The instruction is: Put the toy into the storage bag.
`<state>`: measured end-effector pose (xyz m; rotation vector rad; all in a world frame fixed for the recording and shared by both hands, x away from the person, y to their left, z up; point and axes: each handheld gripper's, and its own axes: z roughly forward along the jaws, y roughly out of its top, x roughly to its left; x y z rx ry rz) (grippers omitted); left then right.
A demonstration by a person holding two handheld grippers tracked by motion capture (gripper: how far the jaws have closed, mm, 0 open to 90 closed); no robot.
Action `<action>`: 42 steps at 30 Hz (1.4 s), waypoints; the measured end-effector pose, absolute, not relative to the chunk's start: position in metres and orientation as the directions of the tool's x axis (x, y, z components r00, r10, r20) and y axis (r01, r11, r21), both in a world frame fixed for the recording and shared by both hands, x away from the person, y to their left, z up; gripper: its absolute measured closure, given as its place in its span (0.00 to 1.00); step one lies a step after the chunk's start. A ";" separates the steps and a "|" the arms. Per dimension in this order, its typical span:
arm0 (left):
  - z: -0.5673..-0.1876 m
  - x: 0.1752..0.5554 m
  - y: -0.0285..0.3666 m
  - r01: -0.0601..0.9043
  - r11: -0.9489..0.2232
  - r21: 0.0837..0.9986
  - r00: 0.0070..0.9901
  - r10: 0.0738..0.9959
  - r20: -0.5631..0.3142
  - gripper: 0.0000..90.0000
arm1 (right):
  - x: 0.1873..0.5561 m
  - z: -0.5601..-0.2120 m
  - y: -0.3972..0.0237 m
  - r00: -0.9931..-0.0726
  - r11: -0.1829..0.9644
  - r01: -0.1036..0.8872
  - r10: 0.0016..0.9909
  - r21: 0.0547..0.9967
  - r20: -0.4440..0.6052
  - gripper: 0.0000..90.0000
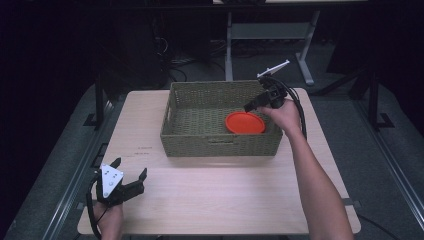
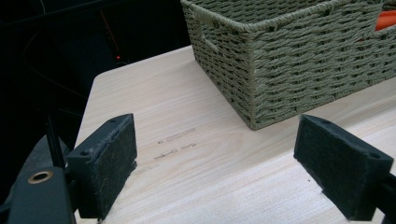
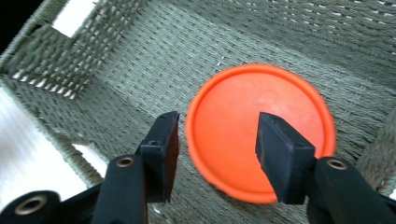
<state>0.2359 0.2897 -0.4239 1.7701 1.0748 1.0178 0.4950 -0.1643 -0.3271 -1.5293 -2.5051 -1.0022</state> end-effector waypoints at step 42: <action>-0.425 0.236 0.287 0.268 -0.304 0.914 0.313 0.925 0.215 0.14 | 0.428 -0.315 -0.212 -0.584 0.264 0.754 0.689 0.602 0.430 0.33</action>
